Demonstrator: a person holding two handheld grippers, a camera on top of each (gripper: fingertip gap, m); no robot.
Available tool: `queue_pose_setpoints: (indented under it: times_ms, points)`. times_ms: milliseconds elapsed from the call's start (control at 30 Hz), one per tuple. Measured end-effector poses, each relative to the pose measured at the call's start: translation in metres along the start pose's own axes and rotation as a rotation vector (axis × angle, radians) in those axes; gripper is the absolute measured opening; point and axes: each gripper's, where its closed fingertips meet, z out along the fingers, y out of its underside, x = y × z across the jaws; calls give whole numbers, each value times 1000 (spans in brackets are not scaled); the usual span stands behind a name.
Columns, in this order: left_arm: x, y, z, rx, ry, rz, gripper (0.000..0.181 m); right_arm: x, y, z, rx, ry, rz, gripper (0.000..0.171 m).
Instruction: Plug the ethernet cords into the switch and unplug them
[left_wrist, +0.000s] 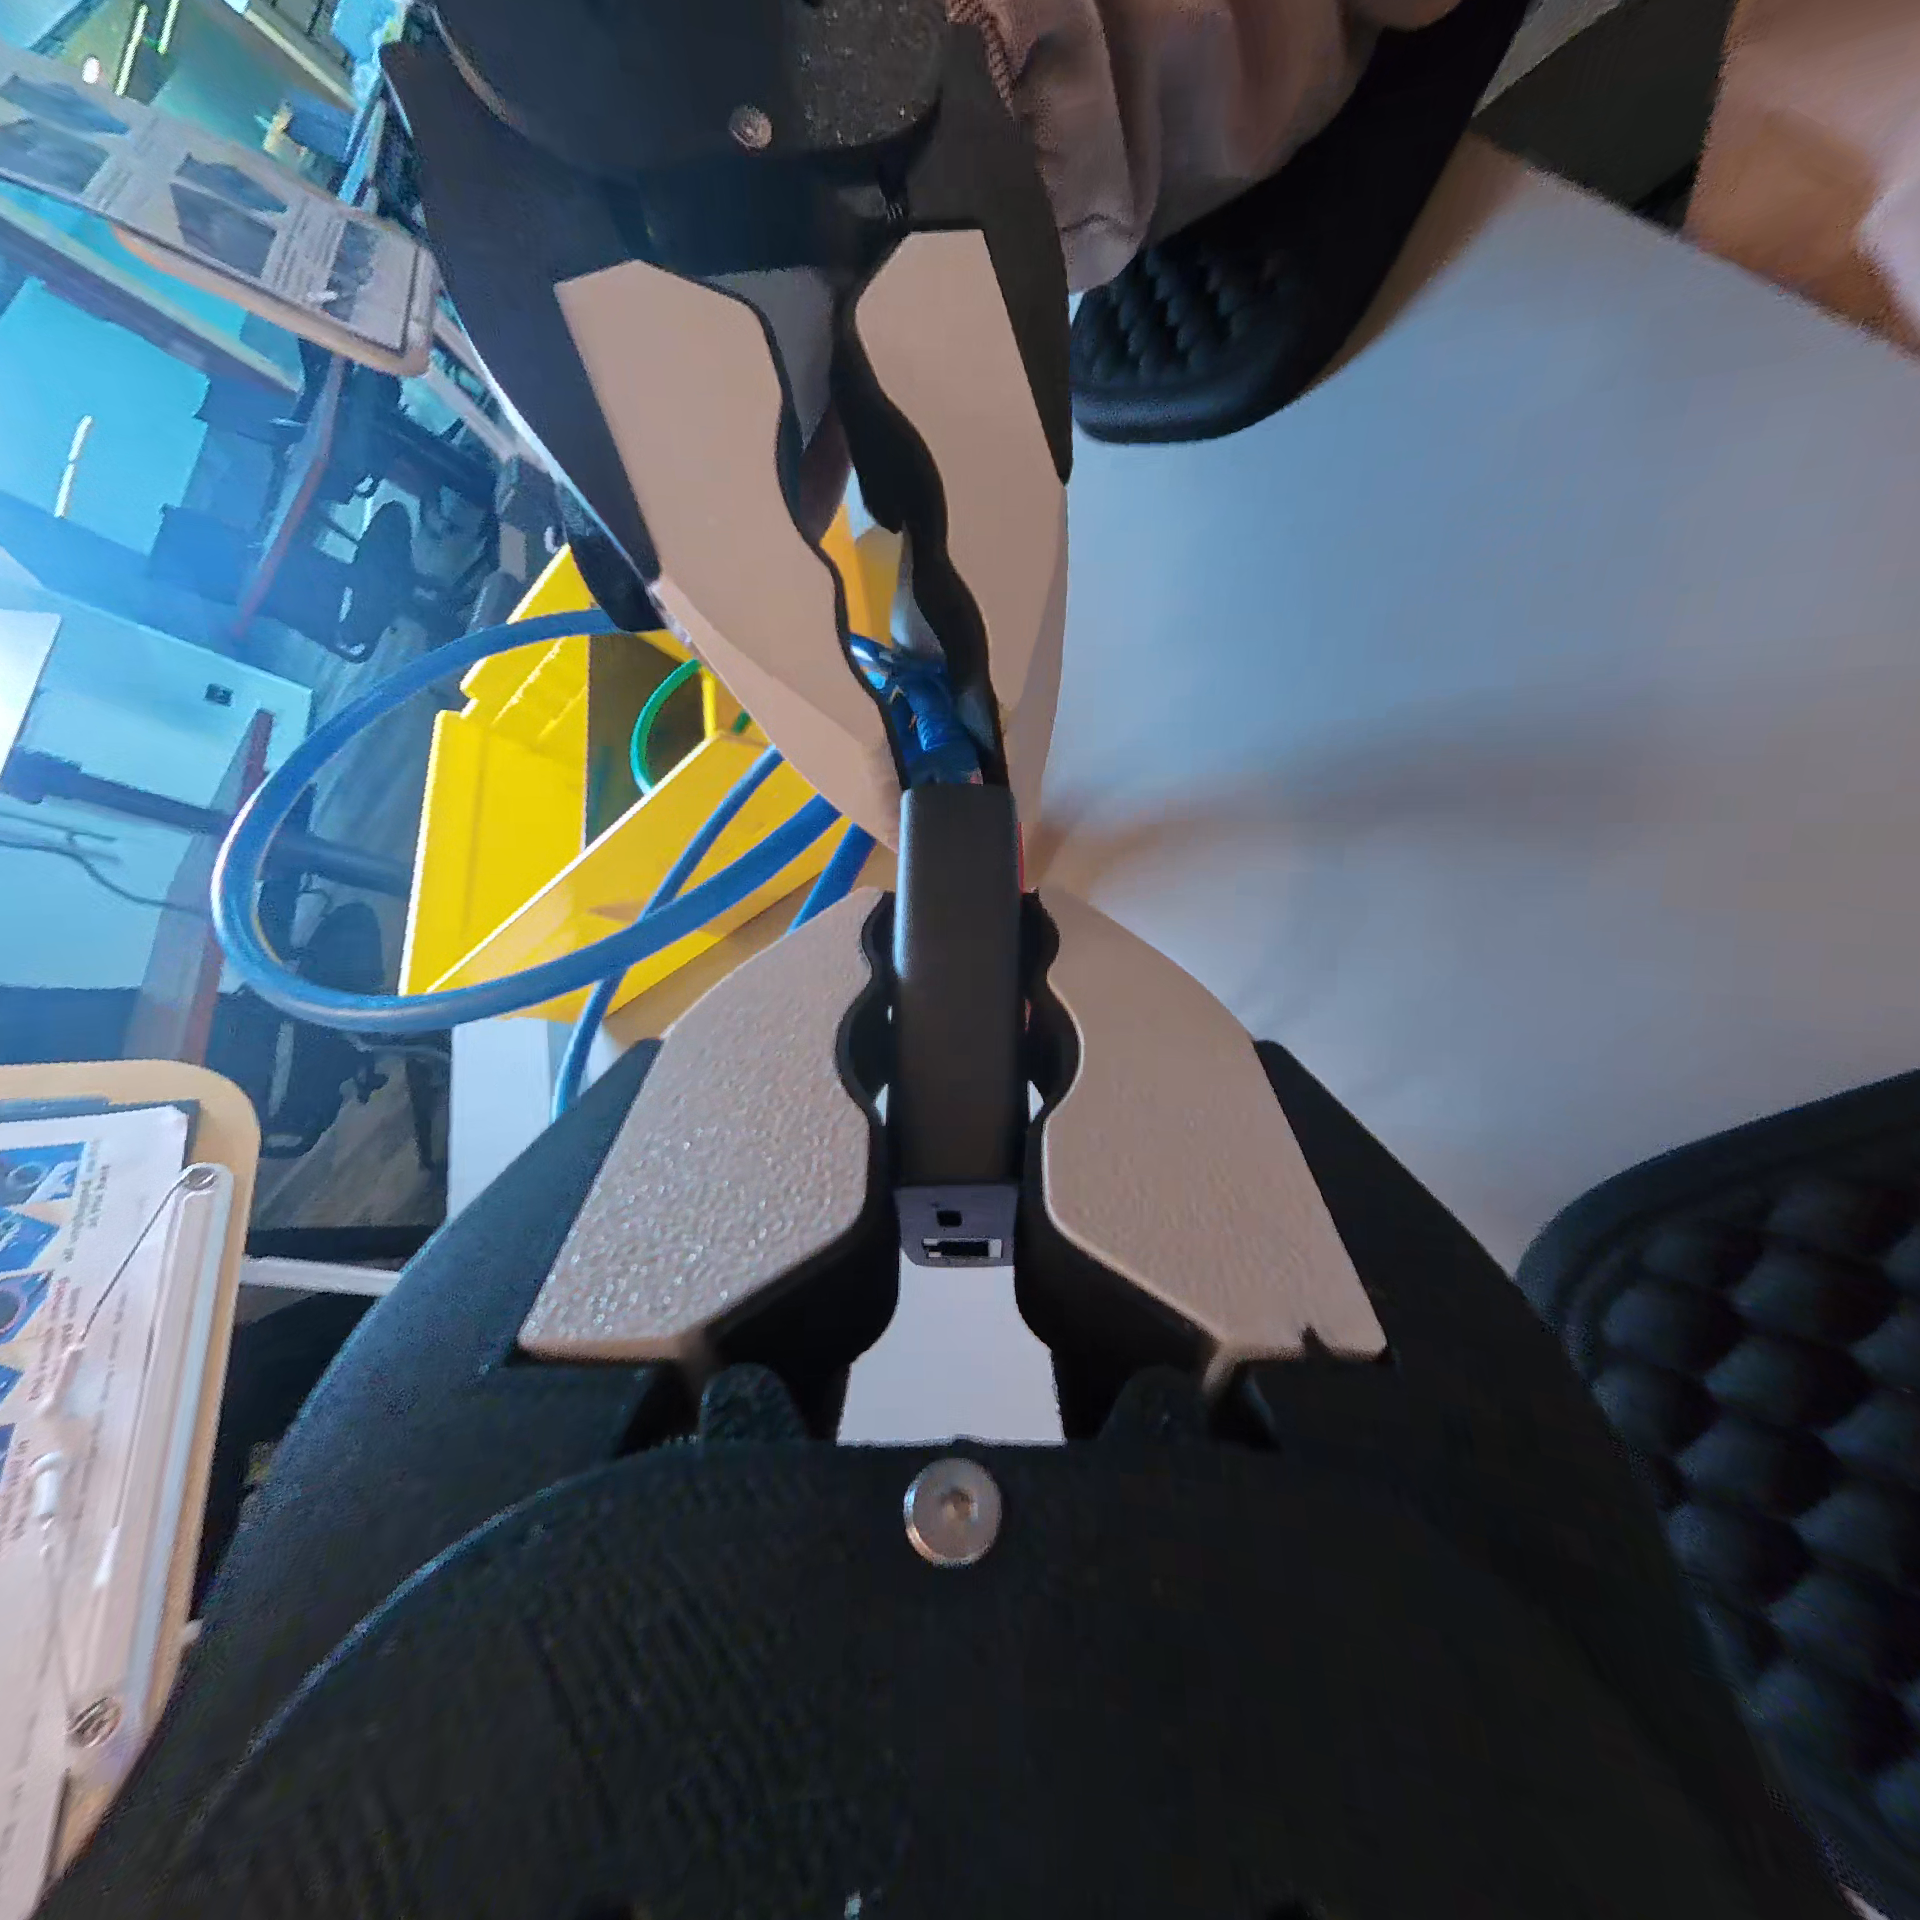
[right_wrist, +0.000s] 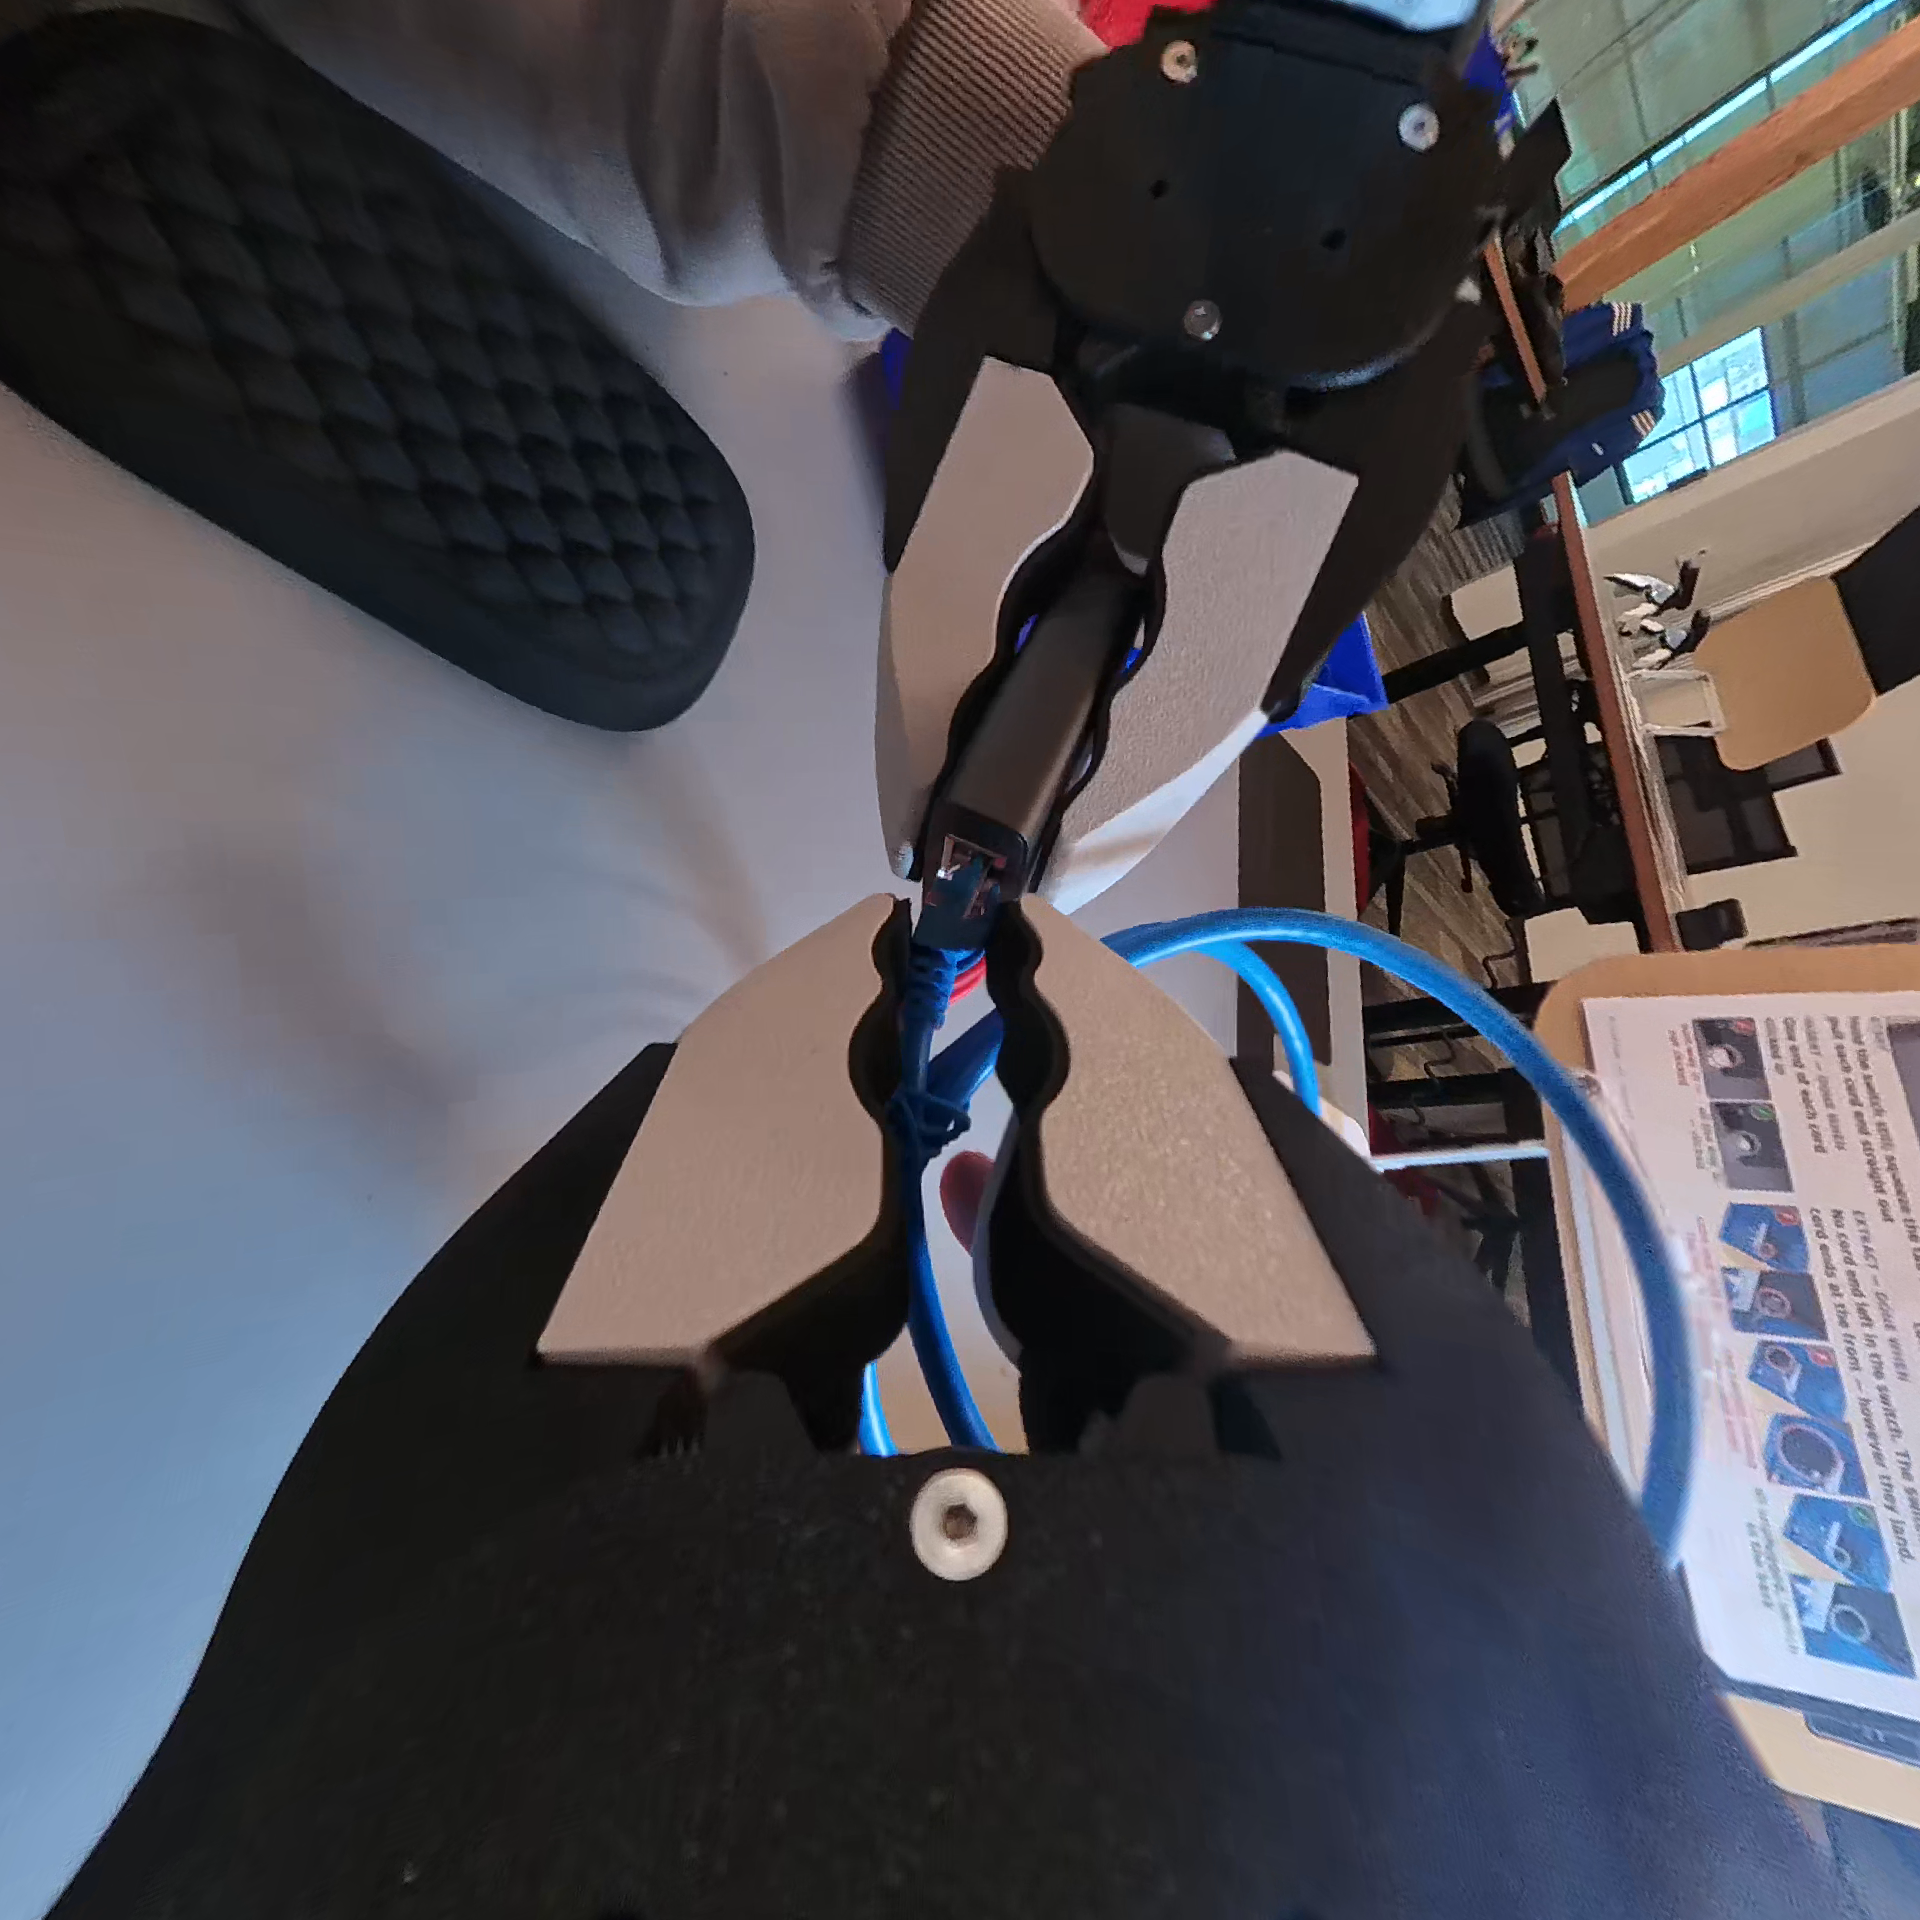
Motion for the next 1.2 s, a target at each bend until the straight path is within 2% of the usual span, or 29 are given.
queue_pose_setpoints:
  times_ms: [33,267,400,433,467,500,533,600,667,733,800,867,967,1033,1100,1200]
  points:
    - [4,-4,-1,16,20,-8,23,-4,-4,-1,5,-8,-11,16]
    - [27,-27,11,147,137,-47,22,-33,-14,-18,16,-133,-32,15]
    - [29,-51,8,176,123,8,23,-38,-32,-37,2,-132,-57,15]
    - [21,-41,8,103,69,17,22,-44,-31,-45,9,-180,-50,14]
    - [2,-21,0,21,-37,5,23,-57,-46,-59,119,-248,13,12]
    - [-9,-12,-14,25,-80,-56,22,-59,-43,-68,107,-232,28,12]
    - [-9,-9,-23,28,-73,-97,22,-49,-26,-74,31,-137,0,13]
    - [-14,-6,-25,-41,-119,-60,22,-25,-6,-100,-34,-53,89,13]
    - [-22,-12,-24,-42,-167,-56,21,12,14,-131,-93,48,163,14]
    - [-29,-15,-27,-55,-214,-41,21,40,38,-158,-137,59,299,14]
    - [-34,-20,-31,-47,-256,-32,21,65,77,-170,-264,181,253,14]
    - [-38,-23,-33,-68,-292,-15,21,65,126,-161,-396,198,280,14]
    - [-45,-23,-37,-112,-343,14,21,34,199,-122,-517,124,459,14]
    - [-47,-25,-42,-116,-364,11,21,11,228,-99,-588,68,564,18]
    - [-49,-26,-48,-110,-381,1,21,18,228,-94,-571,118,553,26]
    - [-54,-25,-52,-83,-396,-25,21,39,188,-105,-398,131,653,34]
